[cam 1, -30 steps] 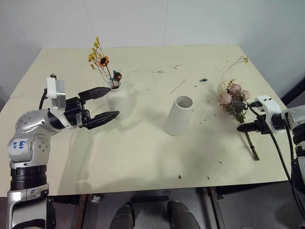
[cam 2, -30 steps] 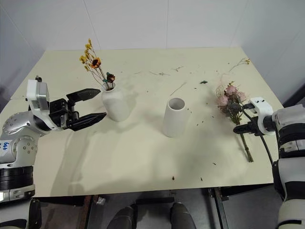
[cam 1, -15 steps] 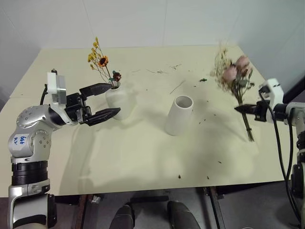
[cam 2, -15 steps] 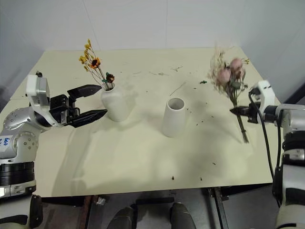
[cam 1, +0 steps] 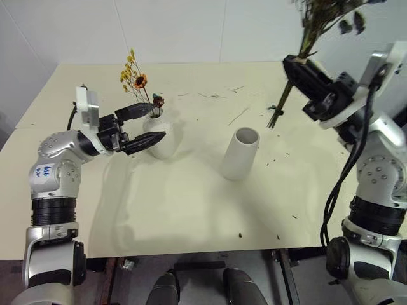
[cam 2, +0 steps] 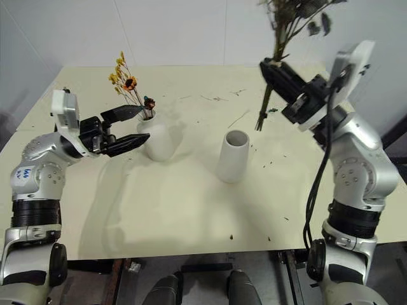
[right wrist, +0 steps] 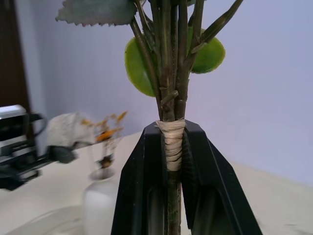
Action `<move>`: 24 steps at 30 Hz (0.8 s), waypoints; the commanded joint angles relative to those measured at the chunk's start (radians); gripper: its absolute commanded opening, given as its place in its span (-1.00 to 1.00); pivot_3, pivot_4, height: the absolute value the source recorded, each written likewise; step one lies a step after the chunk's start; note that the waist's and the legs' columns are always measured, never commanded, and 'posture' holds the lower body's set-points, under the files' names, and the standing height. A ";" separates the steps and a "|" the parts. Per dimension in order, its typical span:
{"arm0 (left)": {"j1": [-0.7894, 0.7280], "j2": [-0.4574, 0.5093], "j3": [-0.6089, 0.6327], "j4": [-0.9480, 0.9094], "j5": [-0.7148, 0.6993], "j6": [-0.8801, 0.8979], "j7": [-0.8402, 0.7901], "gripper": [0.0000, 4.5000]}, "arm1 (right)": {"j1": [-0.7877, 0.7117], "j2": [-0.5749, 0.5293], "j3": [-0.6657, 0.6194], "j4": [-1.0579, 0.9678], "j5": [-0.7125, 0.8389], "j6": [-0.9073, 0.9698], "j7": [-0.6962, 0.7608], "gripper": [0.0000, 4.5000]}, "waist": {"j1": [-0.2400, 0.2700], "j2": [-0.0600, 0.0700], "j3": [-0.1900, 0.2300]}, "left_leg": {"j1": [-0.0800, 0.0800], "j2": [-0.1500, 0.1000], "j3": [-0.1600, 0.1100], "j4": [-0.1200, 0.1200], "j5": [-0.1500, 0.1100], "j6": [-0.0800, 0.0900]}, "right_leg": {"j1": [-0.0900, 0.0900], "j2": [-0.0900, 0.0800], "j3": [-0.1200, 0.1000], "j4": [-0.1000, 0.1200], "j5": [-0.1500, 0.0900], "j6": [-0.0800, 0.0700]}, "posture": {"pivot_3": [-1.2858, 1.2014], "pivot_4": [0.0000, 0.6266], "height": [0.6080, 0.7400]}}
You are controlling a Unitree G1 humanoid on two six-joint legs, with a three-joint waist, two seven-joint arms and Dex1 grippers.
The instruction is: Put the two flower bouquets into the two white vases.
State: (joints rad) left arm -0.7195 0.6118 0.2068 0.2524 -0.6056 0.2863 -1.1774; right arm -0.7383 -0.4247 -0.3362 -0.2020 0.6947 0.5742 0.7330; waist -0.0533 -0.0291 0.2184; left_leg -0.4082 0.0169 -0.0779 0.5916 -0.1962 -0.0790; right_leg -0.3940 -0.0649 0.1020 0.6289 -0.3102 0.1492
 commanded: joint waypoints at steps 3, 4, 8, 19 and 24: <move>-0.032 -0.014 0.010 -0.001 0.006 -0.022 0.019 1.00 | 0.010 0.025 0.042 0.005 -0.009 -0.093 0.003 -0.98 | -0.002 0.000 0.000 | 0.000 0.000 0.000 0.000 0.000 0.000 | 0.000 0.000 0.000 0.000 0.000 0.000 | 0.03 -0.52 1.00; -0.031 -0.015 0.012 -0.005 0.005 -0.022 0.023 1.00 | 0.010 0.034 0.052 0.020 -0.019 -0.115 0.004 -0.98 | -0.003 0.000 0.000 | 0.000 0.000 0.000 0.000 0.000 0.000 | 0.000 0.000 0.000 0.000 0.000 0.000 | 0.03 -0.52 1.00; -0.020 -0.019 0.020 -0.025 0.001 -0.021 0.039 1.00 | 0.010 0.052 0.081 0.065 -0.038 -0.172 0.014 -0.98 | -0.003 0.000 0.000 | 0.001 0.000 0.000 0.000 0.000 0.000 | 0.000 0.000 0.000 0.001 0.000 0.000 | 0.03 -0.52 1.00; 0.016 -0.009 0.046 -0.071 -0.008 -0.017 0.074 1.00 | 0.015 0.045 0.137 0.109 -0.029 -0.209 0.055 -0.98 | -0.003 -0.001 0.000 | 0.002 0.000 0.000 0.000 0.000 0.000 | 0.001 0.000 0.000 0.001 0.000 0.000 | 0.03 -0.52 1.00; 0.029 -0.004 0.055 -0.081 -0.008 -0.017 0.084 1.00 | -0.033 -0.014 0.114 0.127 -0.015 -0.204 0.075 -0.98 | -0.002 -0.001 0.000 | 0.002 0.000 0.000 0.000 0.000 0.000 | 0.001 0.000 0.000 0.001 0.000 -0.001 | 0.03 -0.52 1.00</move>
State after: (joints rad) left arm -0.6933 0.5933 0.2356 0.2062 -0.6015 0.2819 -1.1007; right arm -0.7555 -0.4204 -0.2048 -0.0710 0.6705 0.3700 0.7965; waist -0.0548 -0.0298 0.2180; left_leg -0.4065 0.0172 -0.0778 0.5918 -0.1963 -0.0789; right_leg -0.3930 -0.0646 0.1022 0.6293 -0.3099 0.1485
